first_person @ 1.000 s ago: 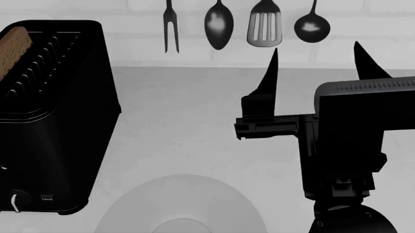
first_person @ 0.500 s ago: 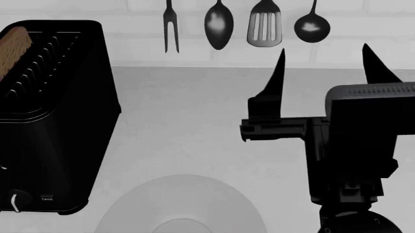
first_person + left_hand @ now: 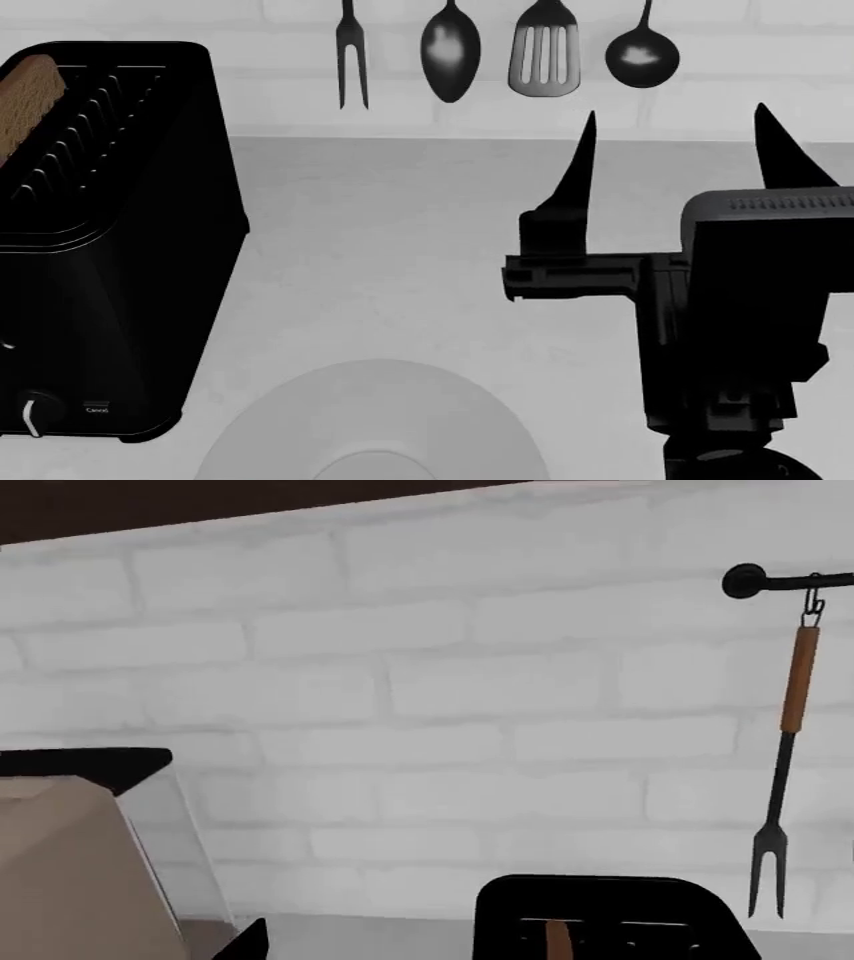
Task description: Place the toasted item on a plate.
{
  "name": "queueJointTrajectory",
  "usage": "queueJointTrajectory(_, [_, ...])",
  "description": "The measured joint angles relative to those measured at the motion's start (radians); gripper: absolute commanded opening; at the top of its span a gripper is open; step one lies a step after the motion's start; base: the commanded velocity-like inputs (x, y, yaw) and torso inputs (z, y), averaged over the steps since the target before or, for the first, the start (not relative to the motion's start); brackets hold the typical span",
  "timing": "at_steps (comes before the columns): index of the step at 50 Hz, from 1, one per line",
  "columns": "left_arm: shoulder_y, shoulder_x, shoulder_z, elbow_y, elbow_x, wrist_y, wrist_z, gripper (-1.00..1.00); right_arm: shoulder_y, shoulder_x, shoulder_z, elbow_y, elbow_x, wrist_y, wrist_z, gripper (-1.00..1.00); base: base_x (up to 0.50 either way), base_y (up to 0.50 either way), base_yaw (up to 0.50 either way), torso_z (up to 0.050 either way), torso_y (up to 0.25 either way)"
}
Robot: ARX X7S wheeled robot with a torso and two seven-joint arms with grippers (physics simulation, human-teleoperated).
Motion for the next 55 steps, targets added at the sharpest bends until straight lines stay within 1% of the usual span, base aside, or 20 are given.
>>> queueJointTrajectory(12, [-0.047, -0.002, 0.006, -0.13, -0.002, 0.007, 0.006, 1.0, 0.003, 0.003, -0.004, 0.002, 0.004, 0.001, 0.004, 1.0, 0.0, 0.0, 0.0, 0.0, 0.0])
queueJointTrajectory(22, [-0.085, 0.022, 0.0, -0.213, -0.024, 0.012, 0.028, 1.0, -0.003, 0.006, -0.003, -0.001, 0.008, -0.001, 0.007, 1.0, 0.0, 0.0, 0.0, 0.0, 0.0])
queueJointTrajectory(31, [-0.099, 0.041, 0.026, -0.273, -0.039, 0.031, 0.05, 1.0, -0.013, 0.009, -0.002, 0.001, 0.01, -0.01, 0.01, 1.0, 0.0, 0.0, 0.0, 0.0, 0.0])
queueJointTrajectory(55, [-0.122, 0.1, 0.135, -0.5, -0.016, 0.197, 0.095, 1.0, -0.047, 0.017, 0.004, -0.001, 0.018, -0.033, 0.015, 1.0, 0.0, 0.0, 0.0, 0.0, 0.0])
